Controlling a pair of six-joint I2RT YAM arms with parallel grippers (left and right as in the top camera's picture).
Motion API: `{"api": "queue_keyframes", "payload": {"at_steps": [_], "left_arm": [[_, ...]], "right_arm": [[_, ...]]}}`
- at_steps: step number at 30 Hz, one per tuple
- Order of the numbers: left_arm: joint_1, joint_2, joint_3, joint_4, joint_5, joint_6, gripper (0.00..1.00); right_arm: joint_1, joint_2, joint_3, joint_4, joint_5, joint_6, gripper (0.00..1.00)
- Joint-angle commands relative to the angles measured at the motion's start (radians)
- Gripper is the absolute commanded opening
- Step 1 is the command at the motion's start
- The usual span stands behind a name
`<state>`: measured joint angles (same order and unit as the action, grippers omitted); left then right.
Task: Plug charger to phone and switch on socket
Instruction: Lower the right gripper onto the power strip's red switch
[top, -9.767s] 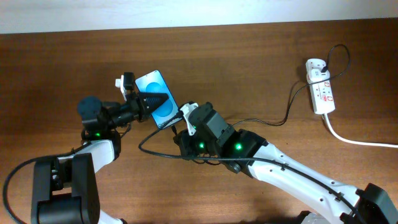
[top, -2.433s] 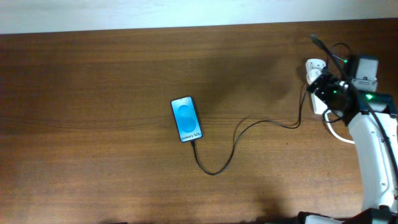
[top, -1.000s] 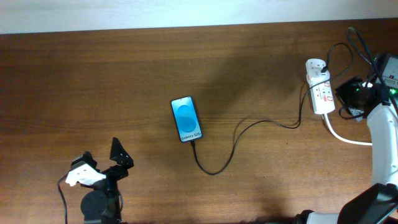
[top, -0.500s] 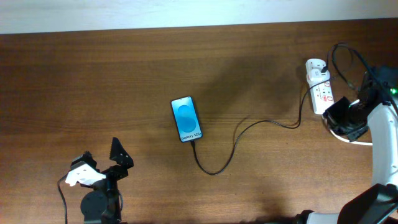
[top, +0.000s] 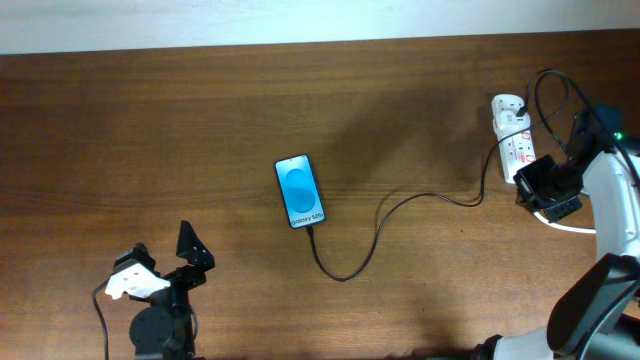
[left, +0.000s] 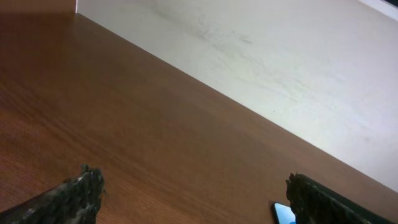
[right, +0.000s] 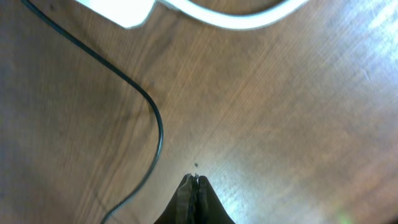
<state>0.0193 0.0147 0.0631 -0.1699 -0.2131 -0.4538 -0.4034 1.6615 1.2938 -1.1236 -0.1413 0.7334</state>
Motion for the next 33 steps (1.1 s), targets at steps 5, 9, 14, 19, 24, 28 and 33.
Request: {"api": "queue_keyframes", "payload": {"at_steps": [5,9,14,19,24,28,33], "left_arm": [[-0.003,-0.003,-0.010,0.003,0.000,-0.008,0.99],[-0.003,-0.003,-0.010,0.003,0.000,-0.008,0.99],[-0.003,-0.003,-0.010,0.003,0.001,-0.008,0.99],[-0.003,-0.003,-0.010,0.003,0.001,-0.008,0.99],[-0.003,-0.003,-0.010,0.003,0.000,-0.008,0.99],[-0.003,-0.003,-0.010,0.003,0.001,-0.008,0.99],[-0.003,-0.003,-0.010,0.003,0.000,-0.008,0.99]], "right_arm": [[-0.004,0.014,0.189,-0.052,-0.005,0.034,0.04],[-0.004,0.087,0.272,-0.051,-0.004,0.044,0.04],[-0.009,0.219,0.387,-0.103,0.056,0.098,0.04],[-0.071,0.263,0.416,-0.050,0.139,0.189,0.04],[-0.073,0.341,0.416,0.056,0.119,0.223,0.04],[-0.073,0.390,0.416,0.144,0.030,0.256,0.04],[-0.023,0.443,0.416,0.253,-0.017,0.348,0.04]]}}
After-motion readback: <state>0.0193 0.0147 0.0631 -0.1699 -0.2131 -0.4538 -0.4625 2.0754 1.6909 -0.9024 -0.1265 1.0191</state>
